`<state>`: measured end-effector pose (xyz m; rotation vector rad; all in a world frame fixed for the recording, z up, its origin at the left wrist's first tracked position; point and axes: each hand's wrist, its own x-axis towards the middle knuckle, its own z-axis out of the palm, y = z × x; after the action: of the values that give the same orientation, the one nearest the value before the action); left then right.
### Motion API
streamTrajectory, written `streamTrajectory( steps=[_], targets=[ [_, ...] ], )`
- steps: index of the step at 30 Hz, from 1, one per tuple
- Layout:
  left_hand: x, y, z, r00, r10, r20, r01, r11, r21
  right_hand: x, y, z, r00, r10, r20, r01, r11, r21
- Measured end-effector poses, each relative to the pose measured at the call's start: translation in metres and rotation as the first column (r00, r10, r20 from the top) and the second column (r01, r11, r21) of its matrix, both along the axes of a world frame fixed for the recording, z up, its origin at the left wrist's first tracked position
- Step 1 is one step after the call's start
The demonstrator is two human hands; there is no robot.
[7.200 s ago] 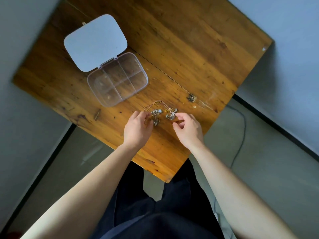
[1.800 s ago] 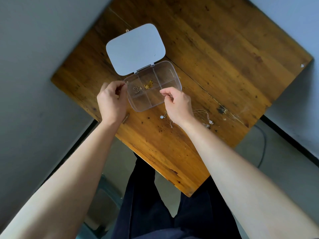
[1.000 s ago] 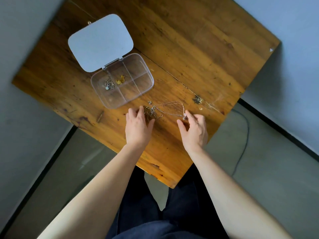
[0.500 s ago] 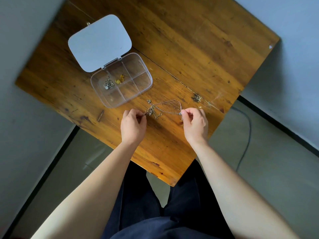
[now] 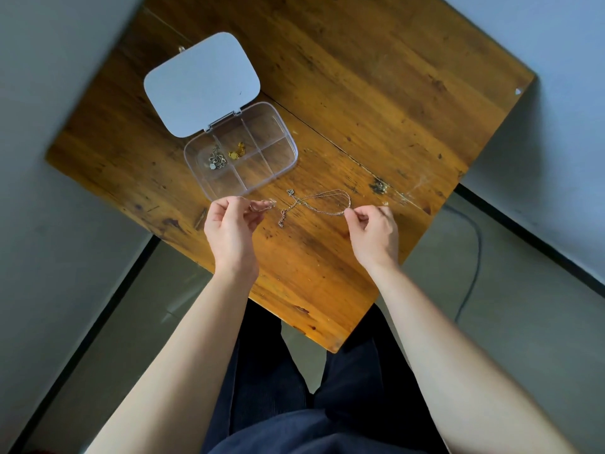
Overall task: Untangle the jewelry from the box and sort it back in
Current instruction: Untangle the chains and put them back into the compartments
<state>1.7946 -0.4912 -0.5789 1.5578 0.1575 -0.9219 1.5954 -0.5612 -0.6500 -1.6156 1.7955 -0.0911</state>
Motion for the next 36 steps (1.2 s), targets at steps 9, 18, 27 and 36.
streamTrajectory(
  steps=[9,18,27,36],
  targets=[
    [-0.004,0.008,-0.031,0.924,-0.344,0.167,0.239,0.859,0.452,0.031,-0.024,0.066,0.679,-0.400,0.616,0.441,0.893,0.094],
    [-0.005,0.026,-0.047,0.280,-0.958,-0.062,0.533,0.102,0.840,0.034,-0.051,0.051,0.960,0.026,0.280,-0.034,0.999,0.022],
    [0.004,0.016,-0.045,-0.014,-0.993,-0.113,0.460,-0.107,0.881,0.022,-0.046,0.045,0.975,0.098,0.201,-0.118,0.989,0.092],
    [0.005,0.020,-0.047,0.297,-0.954,0.047,0.568,0.216,0.794,0.029,-0.054,0.082,0.889,0.080,0.451,0.051,0.961,-0.271]
  ],
)
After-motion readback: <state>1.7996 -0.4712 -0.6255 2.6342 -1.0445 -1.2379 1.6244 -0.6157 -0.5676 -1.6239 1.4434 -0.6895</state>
